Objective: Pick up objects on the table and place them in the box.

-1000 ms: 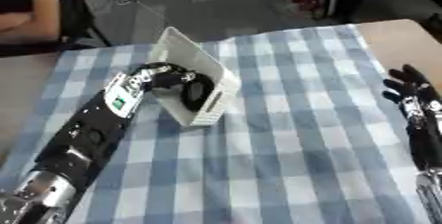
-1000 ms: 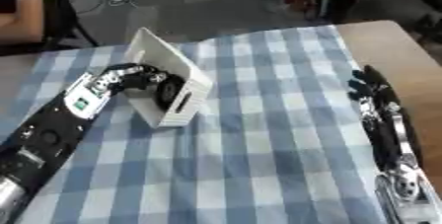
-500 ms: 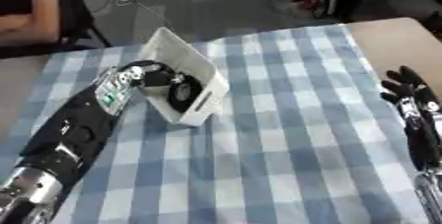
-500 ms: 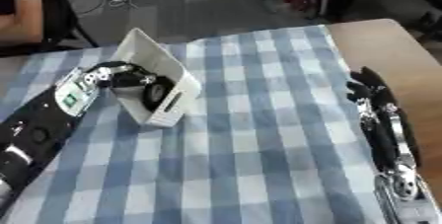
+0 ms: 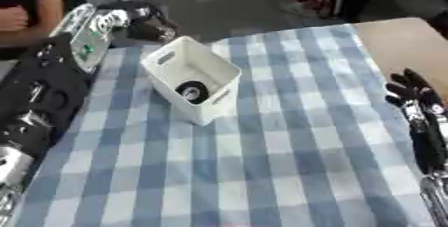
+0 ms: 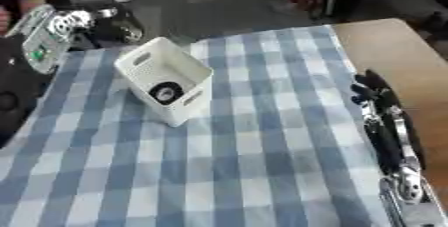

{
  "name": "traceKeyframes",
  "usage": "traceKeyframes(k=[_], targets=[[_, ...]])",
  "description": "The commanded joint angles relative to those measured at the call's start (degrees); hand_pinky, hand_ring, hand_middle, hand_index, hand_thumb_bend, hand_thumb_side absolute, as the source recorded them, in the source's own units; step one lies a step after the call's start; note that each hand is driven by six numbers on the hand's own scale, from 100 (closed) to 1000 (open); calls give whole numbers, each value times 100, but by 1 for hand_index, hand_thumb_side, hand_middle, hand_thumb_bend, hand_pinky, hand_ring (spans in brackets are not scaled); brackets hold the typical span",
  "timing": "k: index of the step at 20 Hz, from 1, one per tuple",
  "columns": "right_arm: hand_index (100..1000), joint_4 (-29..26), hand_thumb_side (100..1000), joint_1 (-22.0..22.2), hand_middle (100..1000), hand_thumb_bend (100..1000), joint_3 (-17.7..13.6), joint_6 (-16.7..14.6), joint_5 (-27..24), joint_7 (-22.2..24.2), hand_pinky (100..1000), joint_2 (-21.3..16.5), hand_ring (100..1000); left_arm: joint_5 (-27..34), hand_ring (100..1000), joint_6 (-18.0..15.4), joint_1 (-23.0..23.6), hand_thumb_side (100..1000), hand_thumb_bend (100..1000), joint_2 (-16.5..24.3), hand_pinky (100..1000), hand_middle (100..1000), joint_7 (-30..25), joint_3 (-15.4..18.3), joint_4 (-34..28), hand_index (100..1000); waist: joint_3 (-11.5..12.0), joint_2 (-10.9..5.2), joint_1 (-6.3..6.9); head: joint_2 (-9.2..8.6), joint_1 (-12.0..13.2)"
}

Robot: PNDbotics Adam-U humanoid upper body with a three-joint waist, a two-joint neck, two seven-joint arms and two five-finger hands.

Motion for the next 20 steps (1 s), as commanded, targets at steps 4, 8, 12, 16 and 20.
traceKeyframes(k=[4,8,12,16,20], targets=[[967,-35,707,-15,868,100,-70,-2,36,-18,871,-114,878,753,971,67,-3,775,609,704,932,982,46,-34,-1907,869,22,-80,-6,-166,-79],[967,-41,707,-37,868,100,-79,-5,37,-25,871,-105,878,1773,955,421,479,775,565,1047,893,1000,317,142,-3110,860,17,-63,-15,-224,-86],[967,-37,707,-64,868,100,-85,-5,36,-28,871,-85,878,2865,945,754,1222,805,461,1170,874,1000,1003,513,-4268,864,8,-34,-45,-275,-54],[967,-22,707,-83,866,100,-103,-6,33,-39,870,-66,877,3815,936,987,2126,895,263,1114,845,1000,1826,916,-5188,881,18,-7,-75,-317,-22],[967,-12,708,-80,866,100,-122,-10,34,-53,870,-55,877,4569,920,863,2899,928,217,983,805,1000,2594,1273,-5655,877,44,3,-93,-336,0]])
